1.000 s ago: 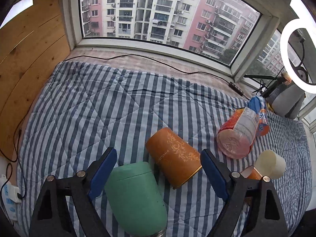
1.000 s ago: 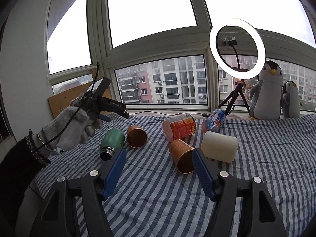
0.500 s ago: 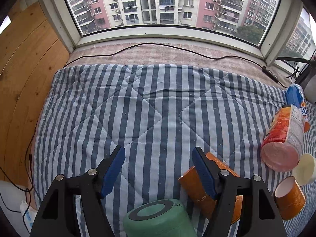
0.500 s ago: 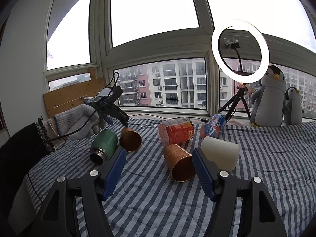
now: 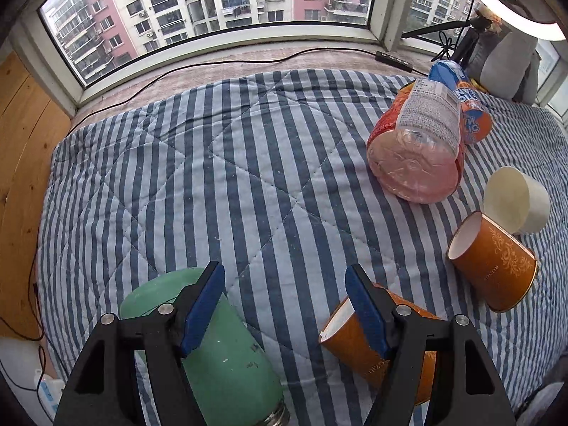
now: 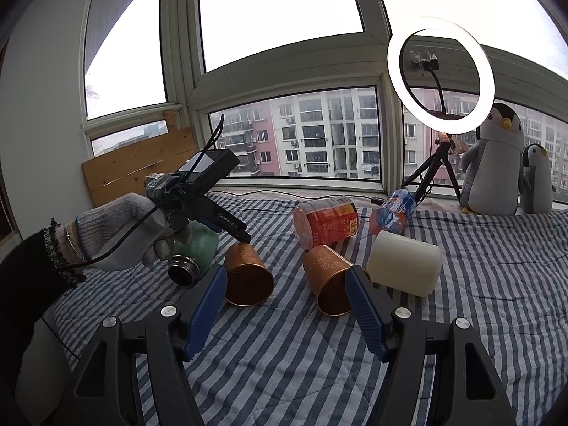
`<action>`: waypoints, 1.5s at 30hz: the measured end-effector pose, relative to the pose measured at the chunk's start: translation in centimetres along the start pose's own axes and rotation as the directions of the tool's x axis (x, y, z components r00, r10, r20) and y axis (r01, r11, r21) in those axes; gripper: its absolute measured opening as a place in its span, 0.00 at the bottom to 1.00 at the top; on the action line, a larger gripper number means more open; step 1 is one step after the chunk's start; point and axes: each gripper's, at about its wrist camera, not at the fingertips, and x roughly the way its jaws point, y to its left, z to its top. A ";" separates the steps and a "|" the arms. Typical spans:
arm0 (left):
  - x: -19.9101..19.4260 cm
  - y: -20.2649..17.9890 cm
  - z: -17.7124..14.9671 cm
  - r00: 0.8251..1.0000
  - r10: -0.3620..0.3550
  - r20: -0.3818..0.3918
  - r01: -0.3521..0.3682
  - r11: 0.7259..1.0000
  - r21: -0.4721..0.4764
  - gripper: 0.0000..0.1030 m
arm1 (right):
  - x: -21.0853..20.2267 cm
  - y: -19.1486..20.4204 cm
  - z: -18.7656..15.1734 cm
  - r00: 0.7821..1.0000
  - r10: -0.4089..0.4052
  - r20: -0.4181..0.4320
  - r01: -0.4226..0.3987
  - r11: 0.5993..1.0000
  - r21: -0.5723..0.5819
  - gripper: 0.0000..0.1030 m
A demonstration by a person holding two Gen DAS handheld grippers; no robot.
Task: Flip cup upside down
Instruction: 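Lift the orange cup with the right gripper and turn it rim-down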
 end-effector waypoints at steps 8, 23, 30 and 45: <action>-10.2 2.2 -4.4 0.974 -0.085 0.208 0.100 0.993 -0.065 0.77 | 5.8 2.9 3.8 0.976 0.036 -0.214 -0.057 0.994 -0.092 0.64; -24.0 8.4 -23.4 0.886 -0.149 0.438 0.212 0.973 -0.097 0.87 | 22.6 9.2 5.8 0.833 -0.031 -0.553 -0.095 0.975 -0.198 0.65; -29.6 12.6 -30.5 0.888 -0.087 0.452 0.179 0.970 -0.166 0.87 | 25.8 10.0 4.7 0.781 -0.122 -0.612 -0.054 0.964 -0.261 0.64; -39.9 20.7 -40.7 0.847 0.097 0.523 0.118 0.925 -0.361 0.95 | 26.5 9.3 3.6 0.748 -0.171 -0.641 0.023 0.972 -0.233 0.50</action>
